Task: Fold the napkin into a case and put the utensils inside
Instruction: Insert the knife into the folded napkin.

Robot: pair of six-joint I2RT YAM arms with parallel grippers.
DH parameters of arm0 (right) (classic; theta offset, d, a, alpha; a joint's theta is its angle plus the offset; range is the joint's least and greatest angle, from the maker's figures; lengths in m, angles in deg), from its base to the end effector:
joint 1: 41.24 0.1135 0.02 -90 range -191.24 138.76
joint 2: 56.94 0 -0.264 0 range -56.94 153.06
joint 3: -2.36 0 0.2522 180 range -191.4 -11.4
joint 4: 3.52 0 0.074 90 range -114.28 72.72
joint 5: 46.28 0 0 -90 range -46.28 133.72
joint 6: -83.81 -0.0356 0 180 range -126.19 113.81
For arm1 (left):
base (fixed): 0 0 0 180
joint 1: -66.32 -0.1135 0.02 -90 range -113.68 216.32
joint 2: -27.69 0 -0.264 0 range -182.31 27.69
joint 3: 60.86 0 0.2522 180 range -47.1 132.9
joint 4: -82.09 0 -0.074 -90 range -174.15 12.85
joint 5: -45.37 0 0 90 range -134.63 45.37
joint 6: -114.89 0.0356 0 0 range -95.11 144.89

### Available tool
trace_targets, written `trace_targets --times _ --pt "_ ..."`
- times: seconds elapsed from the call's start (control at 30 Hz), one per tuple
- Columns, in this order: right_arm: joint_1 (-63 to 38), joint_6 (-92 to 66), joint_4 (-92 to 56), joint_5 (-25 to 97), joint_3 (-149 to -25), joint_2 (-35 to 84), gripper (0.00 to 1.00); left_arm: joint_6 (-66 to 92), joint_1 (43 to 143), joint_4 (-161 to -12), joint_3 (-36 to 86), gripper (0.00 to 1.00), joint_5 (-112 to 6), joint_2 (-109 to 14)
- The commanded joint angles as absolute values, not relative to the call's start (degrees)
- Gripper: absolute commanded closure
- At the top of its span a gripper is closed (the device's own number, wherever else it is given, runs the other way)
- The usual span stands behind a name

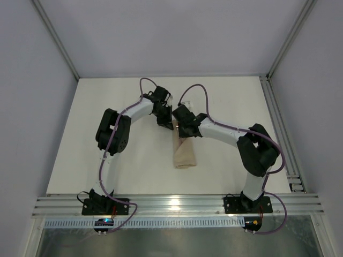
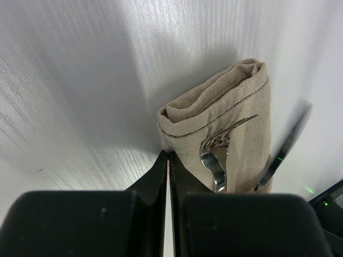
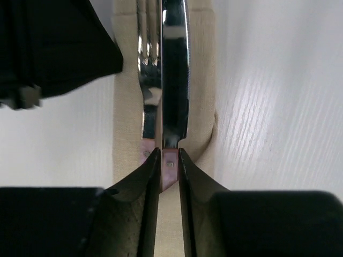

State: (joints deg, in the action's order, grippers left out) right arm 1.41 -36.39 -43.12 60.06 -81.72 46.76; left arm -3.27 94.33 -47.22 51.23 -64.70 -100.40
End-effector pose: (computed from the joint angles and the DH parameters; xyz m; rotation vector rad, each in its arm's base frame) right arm 0.2829 0.2470 0.1924 -0.1758 2.5384 0.1218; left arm 0.4073 -0.2305 0.1531 0.1006 2.8590 -0.7240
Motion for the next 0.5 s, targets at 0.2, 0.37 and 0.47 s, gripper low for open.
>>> trace_targets --times 0.2,0.37,0.47 --pt "1.92 -33.79 -40.66 57.26 -86.63 45.97 0.69 -3.06 94.10 -48.38 50.90 1.00 -65.54 -97.20" --pt "1.92 -35.11 -41.54 60.41 -86.11 47.21 0.69 -3.15 94.10 -48.20 50.99 1.00 -65.98 -97.29" --pt "2.00 -33.53 -40.13 60.24 -86.54 47.29 0.73 -2.97 94.10 -48.20 51.08 1.00 -65.72 -97.38"
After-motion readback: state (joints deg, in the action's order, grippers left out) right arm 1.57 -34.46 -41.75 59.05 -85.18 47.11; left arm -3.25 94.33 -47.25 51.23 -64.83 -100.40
